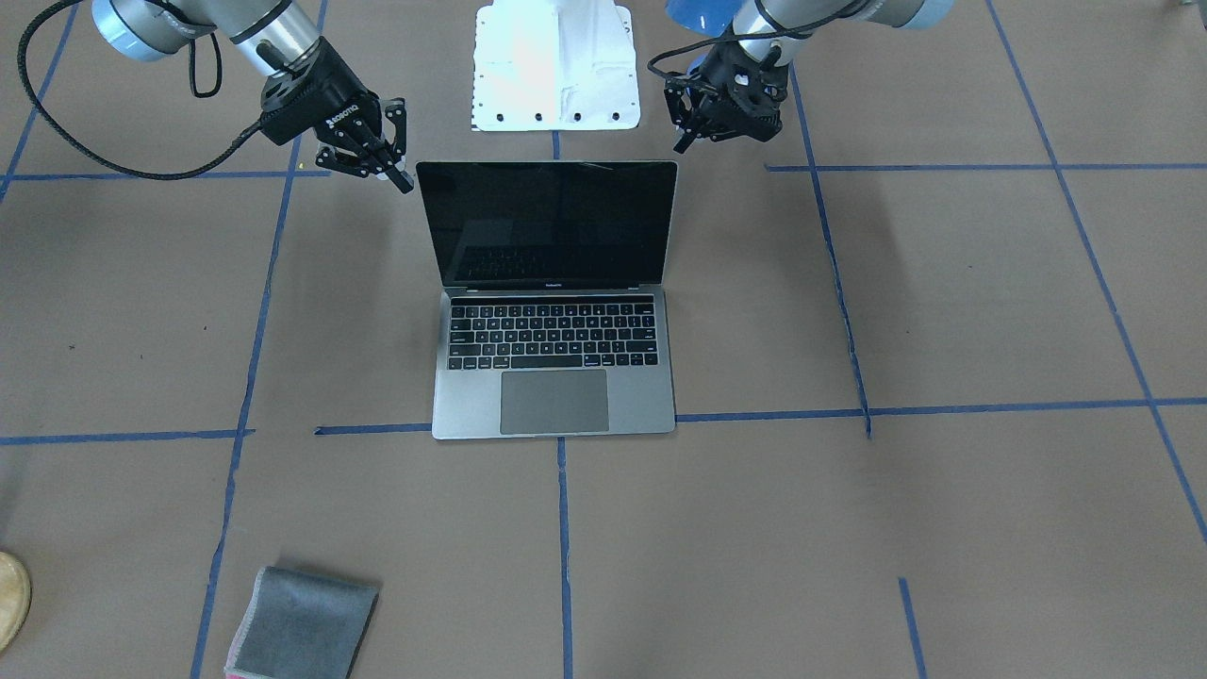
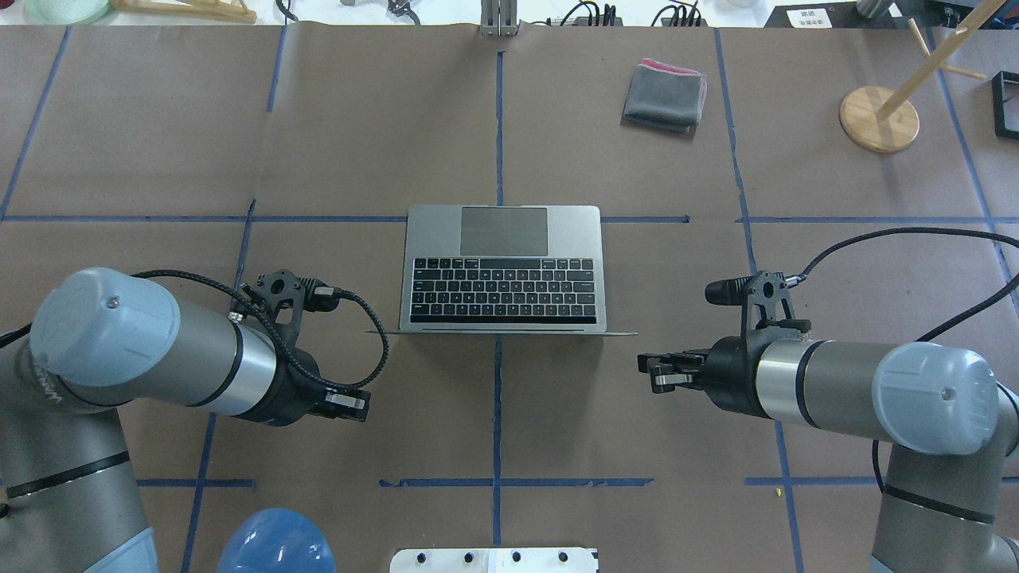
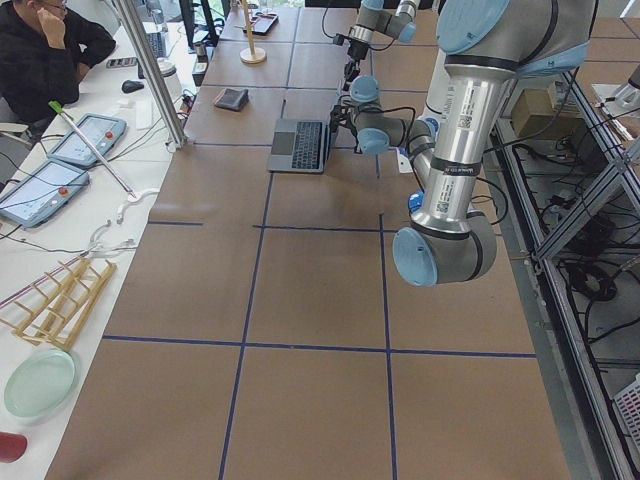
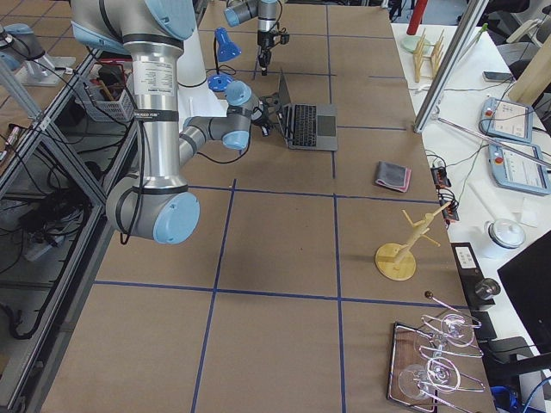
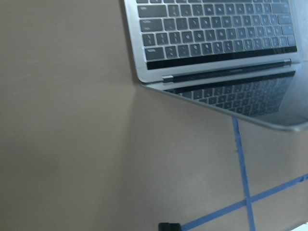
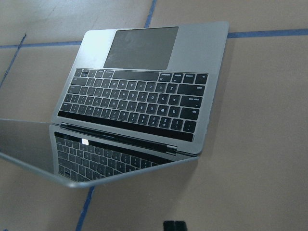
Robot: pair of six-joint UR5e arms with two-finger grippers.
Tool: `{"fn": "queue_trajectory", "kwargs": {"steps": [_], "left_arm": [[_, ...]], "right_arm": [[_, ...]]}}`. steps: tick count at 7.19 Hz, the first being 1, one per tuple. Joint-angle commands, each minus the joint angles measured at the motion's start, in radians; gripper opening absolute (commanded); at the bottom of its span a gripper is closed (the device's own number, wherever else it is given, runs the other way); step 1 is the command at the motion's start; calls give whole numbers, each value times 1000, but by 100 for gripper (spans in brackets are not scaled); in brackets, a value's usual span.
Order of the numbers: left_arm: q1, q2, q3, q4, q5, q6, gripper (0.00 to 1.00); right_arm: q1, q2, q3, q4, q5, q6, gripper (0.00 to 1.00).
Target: Close laptop
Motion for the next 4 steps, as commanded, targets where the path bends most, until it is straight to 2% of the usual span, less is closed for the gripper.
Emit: {"fn": "queue_trajectory", "kwargs": {"steps": [1, 4], "left_arm": [[20, -42, 8, 44, 0, -24, 0], [20, -78, 14, 47, -4, -29, 0]], "right_arm": [[-11, 70, -3, -72, -12, 6, 0], [-21, 109, -12, -99, -18, 8, 0]]}}
